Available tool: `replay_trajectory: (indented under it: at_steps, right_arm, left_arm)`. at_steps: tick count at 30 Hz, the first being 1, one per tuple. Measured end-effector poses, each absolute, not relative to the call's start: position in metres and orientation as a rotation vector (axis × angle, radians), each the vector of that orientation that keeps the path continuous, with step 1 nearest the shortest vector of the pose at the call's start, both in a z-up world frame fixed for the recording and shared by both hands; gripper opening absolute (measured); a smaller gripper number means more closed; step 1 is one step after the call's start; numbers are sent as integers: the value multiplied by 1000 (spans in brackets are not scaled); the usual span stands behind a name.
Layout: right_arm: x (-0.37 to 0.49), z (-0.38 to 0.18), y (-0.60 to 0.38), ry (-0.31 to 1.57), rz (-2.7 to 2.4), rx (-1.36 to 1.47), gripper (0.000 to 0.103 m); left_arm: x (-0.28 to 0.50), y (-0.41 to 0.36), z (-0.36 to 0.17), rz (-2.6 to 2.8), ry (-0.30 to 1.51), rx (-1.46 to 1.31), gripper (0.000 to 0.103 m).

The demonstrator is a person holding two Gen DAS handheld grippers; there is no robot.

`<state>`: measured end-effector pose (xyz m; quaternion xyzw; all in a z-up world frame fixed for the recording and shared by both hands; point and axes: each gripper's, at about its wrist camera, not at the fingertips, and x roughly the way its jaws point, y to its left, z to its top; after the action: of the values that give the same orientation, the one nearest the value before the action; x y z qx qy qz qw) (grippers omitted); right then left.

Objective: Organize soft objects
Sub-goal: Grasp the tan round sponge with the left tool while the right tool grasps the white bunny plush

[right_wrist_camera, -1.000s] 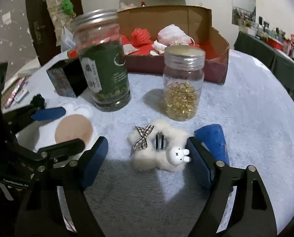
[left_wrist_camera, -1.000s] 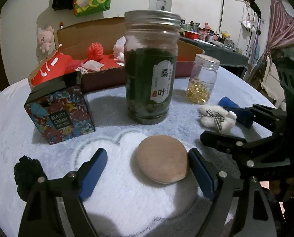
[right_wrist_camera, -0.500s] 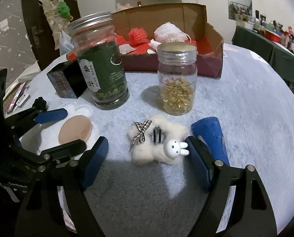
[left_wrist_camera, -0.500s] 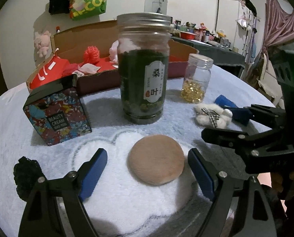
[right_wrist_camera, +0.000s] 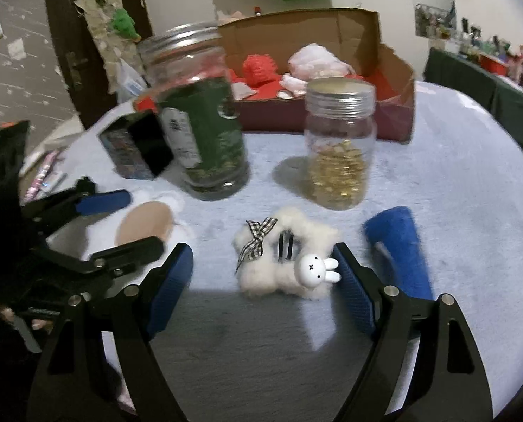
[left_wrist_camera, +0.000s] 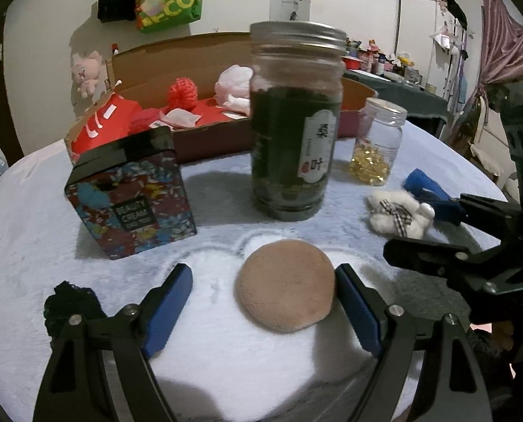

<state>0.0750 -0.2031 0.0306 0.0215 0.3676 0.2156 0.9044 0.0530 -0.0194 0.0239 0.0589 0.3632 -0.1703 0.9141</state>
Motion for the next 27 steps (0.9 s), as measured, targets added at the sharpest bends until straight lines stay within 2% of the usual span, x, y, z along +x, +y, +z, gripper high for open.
replay_trajectory:
  at_steps: [10, 12, 14, 15, 17, 18, 20, 21, 27]
  right_arm:
    - [73, 31, -203, 764, 391, 26, 80]
    - [73, 30, -199, 754, 373, -12, 80]
    - [73, 29, -194, 742, 360, -43, 80]
    - [73, 27, -192, 737, 355, -51, 80]
    - [73, 26, -191, 722, 348, -64, 66]
    - [72, 26, -191, 714, 336, -74, 53]
    - [72, 27, -193, 709, 349, -63, 51]
    - [71, 27, -193, 704, 349, -62, 49]
    - [60, 40, -191, 661, 387, -47, 46]
  left_arm:
    - [54, -17, 25, -345, 747, 145, 85]
    - [54, -18, 25, -349, 746, 150, 82]
    - [54, -18, 25, -356, 746, 149, 69]
    - [54, -18, 25, -365, 747, 148, 66]
    - [51, -18, 26, -374, 738, 142, 49]
    - [50, -18, 28, -374, 736, 136, 49]
    - [50, -19, 30, -378, 733, 132, 39]
    - [49, -19, 32, -387, 730, 123, 38]
    - [44, -23, 44, -429, 707, 116, 36]
